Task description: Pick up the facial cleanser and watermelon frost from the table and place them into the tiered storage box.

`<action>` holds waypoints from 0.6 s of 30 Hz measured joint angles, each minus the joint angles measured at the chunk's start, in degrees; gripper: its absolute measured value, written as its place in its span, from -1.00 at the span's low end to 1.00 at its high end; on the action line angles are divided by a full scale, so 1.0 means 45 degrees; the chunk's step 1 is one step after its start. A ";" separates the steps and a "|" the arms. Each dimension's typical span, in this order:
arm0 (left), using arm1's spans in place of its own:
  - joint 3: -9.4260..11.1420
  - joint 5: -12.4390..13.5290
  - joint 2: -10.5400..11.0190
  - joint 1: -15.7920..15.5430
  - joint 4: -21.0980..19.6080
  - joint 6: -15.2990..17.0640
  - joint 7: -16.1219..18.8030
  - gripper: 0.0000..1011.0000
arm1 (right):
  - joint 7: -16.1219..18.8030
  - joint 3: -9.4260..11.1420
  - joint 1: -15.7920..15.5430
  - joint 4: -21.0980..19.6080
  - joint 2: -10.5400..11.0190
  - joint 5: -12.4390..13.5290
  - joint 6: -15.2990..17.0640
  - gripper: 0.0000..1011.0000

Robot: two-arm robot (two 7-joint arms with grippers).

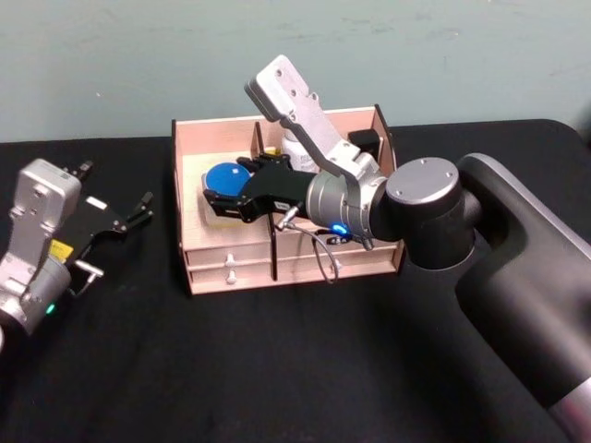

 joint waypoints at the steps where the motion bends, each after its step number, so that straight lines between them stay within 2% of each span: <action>1: 0.0001 0.0000 0.0000 0.0001 0.0000 0.0000 0.0000 1.00 | 0.0001 0.0024 -0.0015 0.0022 -0.0012 -0.0019 0.0000 0.43; 13: 0.0000 0.0000 0.0000 0.0000 0.0000 0.0000 0.0000 1.00 | -0.0003 0.0023 -0.0018 0.0022 -0.0012 -0.0022 -0.0005 0.46; 18: 0.0000 0.0001 0.0000 0.0000 0.0000 0.0000 0.0000 1.00 | -0.0006 0.0018 -0.0016 0.0018 -0.0007 -0.0021 -0.0007 0.76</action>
